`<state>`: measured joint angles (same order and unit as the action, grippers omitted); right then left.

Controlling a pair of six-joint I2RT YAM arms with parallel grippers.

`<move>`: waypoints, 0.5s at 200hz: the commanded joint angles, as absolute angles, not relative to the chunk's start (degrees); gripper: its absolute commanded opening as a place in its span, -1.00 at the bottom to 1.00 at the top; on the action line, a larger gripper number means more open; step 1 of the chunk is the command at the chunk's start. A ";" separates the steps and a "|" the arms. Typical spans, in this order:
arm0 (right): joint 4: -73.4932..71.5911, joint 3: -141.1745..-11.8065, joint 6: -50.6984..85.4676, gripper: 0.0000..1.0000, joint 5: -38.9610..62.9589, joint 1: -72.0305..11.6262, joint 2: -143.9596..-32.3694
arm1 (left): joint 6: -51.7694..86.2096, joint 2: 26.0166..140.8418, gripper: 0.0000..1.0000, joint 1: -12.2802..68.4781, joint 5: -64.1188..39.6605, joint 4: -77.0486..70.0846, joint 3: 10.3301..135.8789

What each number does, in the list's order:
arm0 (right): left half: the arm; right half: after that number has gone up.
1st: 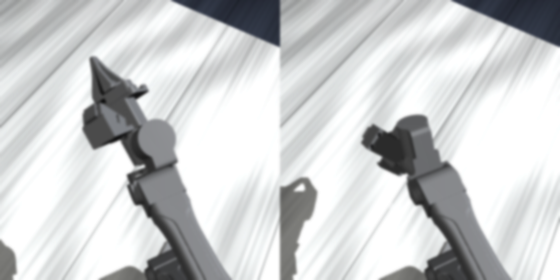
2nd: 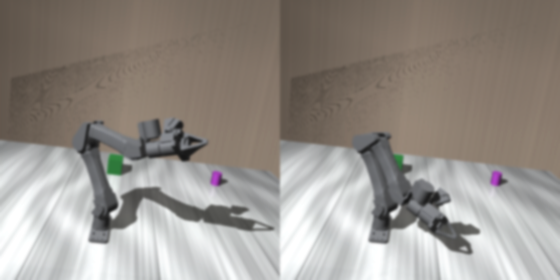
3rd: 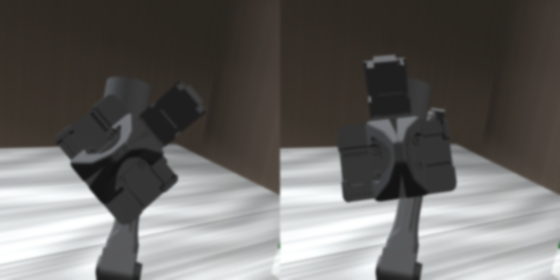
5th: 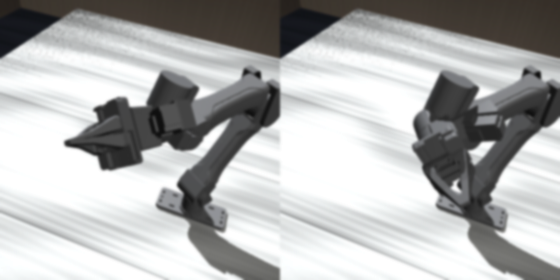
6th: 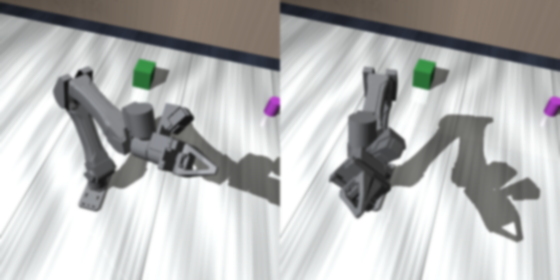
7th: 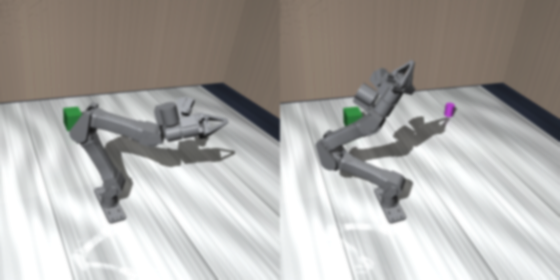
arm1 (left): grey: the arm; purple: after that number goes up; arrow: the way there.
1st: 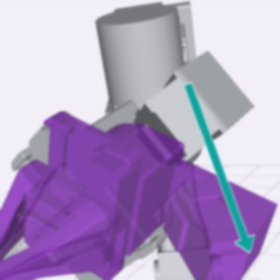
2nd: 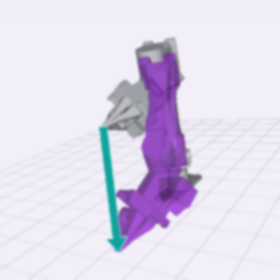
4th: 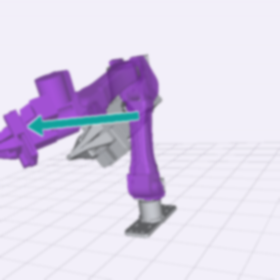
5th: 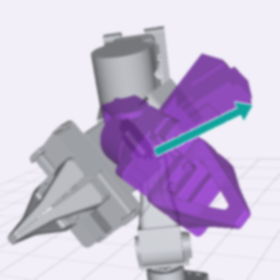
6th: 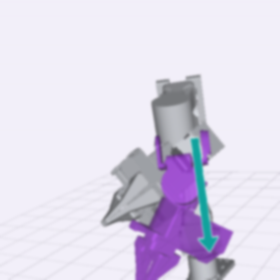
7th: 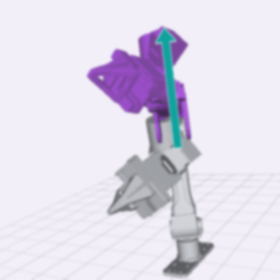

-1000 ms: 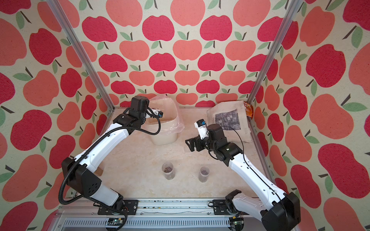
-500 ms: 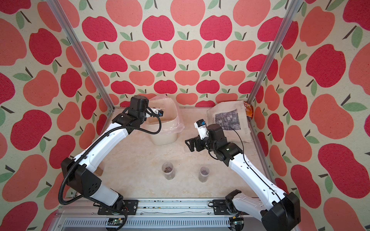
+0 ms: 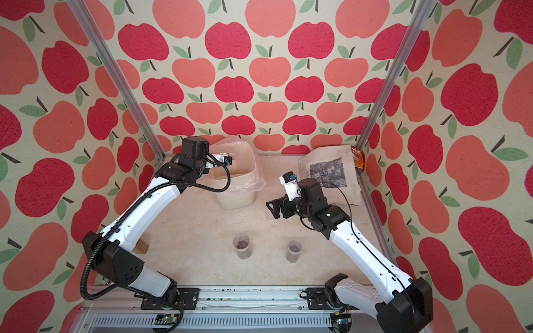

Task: Empty the moldy dried flower tea in the jars
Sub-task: Pour the moldy dried flower tea into the trash bin.

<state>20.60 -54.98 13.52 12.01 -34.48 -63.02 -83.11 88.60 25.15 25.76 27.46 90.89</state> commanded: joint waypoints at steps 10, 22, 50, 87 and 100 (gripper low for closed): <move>21.86 -57.20 14.44 0.99 13.60 -34.21 -62.93 | -77.68 87.78 -1.00 24.84 21.66 28.52 93.61; 22.27 -57.98 14.49 0.99 13.82 -34.25 -62.94 | -77.15 86.95 -1.00 24.18 20.43 29.08 93.56; 22.68 -59.69 14.61 0.99 13.88 -34.23 -62.93 | -78.45 87.35 -0.99 23.54 19.30 29.97 93.71; 21.81 -60.86 16.61 0.99 15.35 -34.26 -62.80 | -75.82 87.89 -1.00 24.41 17.47 31.30 95.44; 21.38 -61.32 17.47 0.99 15.99 -34.27 -62.75 | -75.21 87.65 -1.00 24.09 17.66 30.33 94.86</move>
<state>21.47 -59.35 14.87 13.76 -34.48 -63.00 -77.38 88.38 23.79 19.40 29.85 93.54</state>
